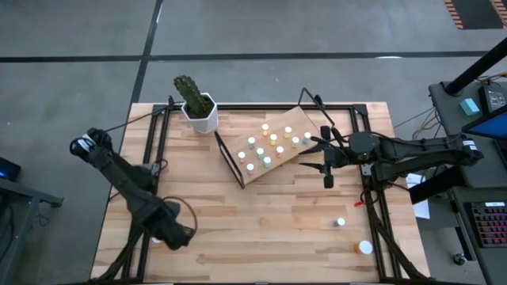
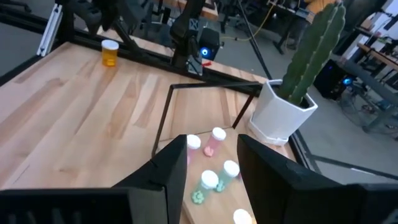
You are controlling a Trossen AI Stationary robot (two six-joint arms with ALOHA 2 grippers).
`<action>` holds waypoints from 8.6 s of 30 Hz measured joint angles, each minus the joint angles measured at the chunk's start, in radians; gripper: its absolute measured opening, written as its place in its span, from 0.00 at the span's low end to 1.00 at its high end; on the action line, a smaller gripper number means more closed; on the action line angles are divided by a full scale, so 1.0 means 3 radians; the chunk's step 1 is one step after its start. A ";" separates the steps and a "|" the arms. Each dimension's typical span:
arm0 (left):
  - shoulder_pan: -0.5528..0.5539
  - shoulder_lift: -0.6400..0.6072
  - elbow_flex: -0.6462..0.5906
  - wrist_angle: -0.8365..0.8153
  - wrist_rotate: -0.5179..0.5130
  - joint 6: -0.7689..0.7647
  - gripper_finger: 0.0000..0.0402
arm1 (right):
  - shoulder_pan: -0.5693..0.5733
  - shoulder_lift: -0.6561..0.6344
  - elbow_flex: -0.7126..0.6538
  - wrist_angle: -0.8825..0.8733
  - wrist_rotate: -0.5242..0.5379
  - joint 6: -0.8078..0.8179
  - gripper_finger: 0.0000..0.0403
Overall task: Pick and place medicine bottles onto shelf by color
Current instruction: Move the orange pill bottle, then put the large orange pill bottle on the shelf
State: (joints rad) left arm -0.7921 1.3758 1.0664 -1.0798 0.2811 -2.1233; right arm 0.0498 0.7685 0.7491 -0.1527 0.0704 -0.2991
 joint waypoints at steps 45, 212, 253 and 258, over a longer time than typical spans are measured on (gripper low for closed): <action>-0.0570 -0.0005 -0.0785 0.0543 -0.0165 -0.0550 0.49 | 0.0001 0.0023 -0.0107 0.0005 0.0000 0.0350 0.32; 0.1633 0.1572 0.1221 -0.0254 -0.0767 0.4421 0.51 | -0.0008 -0.0431 -0.0222 -0.0280 0.0061 0.0269 0.32; 0.1577 0.1319 0.1120 0.0229 -0.0799 0.4881 0.71 | -0.0008 -0.0413 -0.0222 -0.0196 0.0061 0.0253 0.32; 0.1359 0.1001 0.1084 0.0253 -0.1417 0.5124 0.71 | -0.0005 -0.0347 -0.0223 -0.0121 0.0056 0.0253 0.32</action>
State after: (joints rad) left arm -0.3845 1.6760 1.3915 -1.0039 -0.1441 -0.5860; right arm 0.0484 0.6643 0.6823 -0.1890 0.0870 -0.2233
